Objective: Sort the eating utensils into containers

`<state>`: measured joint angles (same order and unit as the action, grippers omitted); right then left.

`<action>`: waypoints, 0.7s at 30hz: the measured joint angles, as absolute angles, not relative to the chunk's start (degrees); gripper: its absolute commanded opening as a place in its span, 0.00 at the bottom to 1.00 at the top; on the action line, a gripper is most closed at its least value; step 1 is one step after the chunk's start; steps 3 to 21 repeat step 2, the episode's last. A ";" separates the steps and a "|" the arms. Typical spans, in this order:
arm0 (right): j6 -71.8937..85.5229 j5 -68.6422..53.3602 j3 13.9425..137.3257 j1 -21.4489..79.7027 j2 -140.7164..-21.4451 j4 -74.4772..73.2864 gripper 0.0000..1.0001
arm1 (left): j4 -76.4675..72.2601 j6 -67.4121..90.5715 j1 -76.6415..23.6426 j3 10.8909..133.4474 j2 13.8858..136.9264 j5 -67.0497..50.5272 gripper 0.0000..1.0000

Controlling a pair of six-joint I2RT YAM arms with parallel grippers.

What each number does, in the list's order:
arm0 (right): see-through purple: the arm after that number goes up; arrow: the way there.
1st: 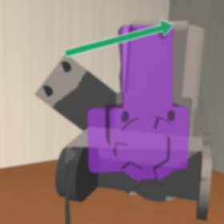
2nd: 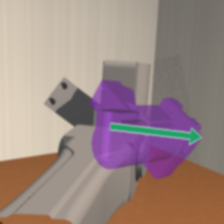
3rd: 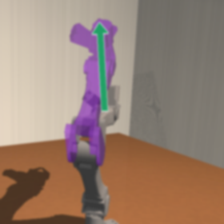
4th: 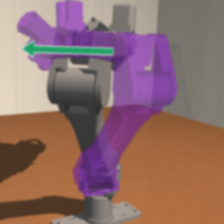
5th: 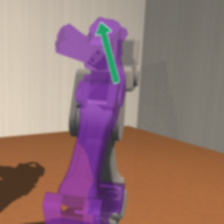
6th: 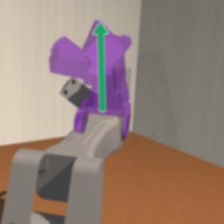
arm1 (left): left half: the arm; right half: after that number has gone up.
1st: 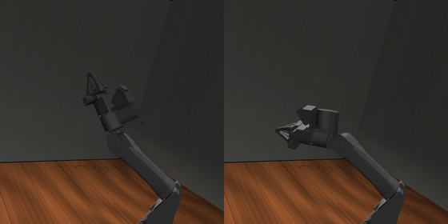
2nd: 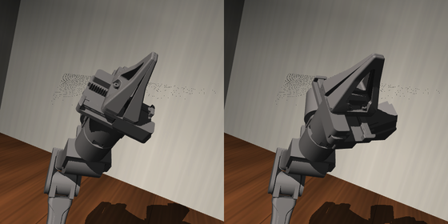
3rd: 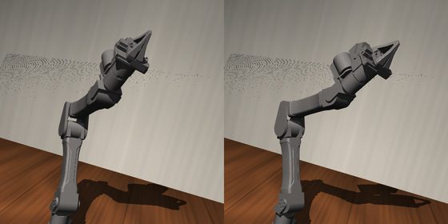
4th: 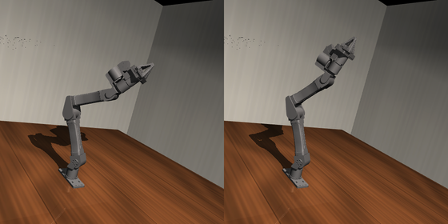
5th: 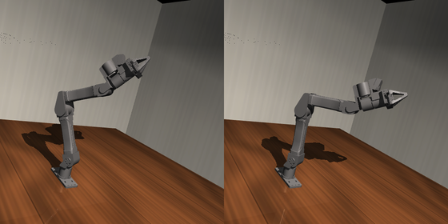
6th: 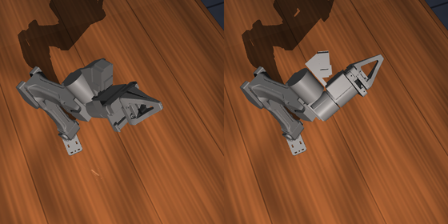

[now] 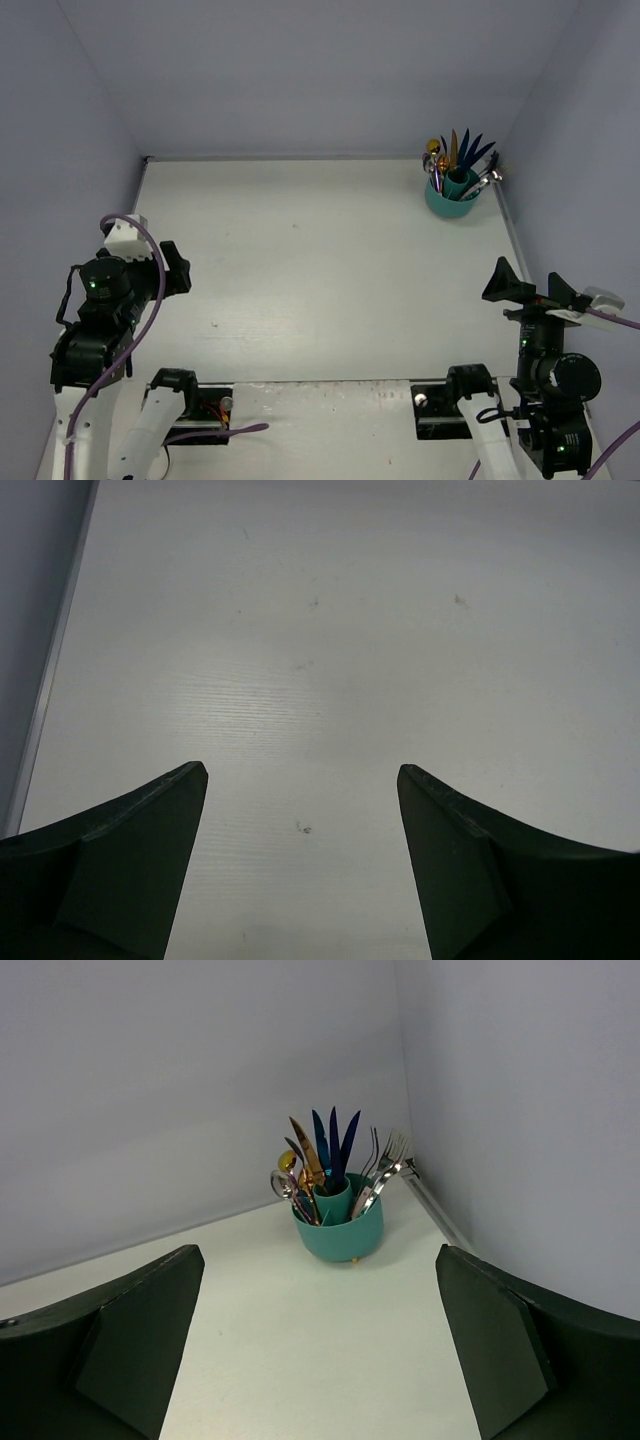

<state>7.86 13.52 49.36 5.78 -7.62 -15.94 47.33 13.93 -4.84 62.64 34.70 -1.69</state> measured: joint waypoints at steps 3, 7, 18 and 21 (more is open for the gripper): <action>7.86 13.52 49.34 5.78 -7.62 -15.94 1.00 | 47.33 13.93 -4.84 62.41 34.70 -1.69 0.74; 7.86 13.52 49.34 5.78 -7.62 -15.94 1.00 | 47.33 13.93 -4.84 62.41 34.70 -1.69 0.74; 7.86 13.52 49.34 5.78 -7.62 -15.94 1.00 | 47.33 13.93 -4.84 62.41 34.70 -1.69 0.74; 7.86 13.52 49.34 5.78 -7.62 -15.94 1.00 | 47.33 13.93 -4.84 62.41 34.70 -1.69 0.74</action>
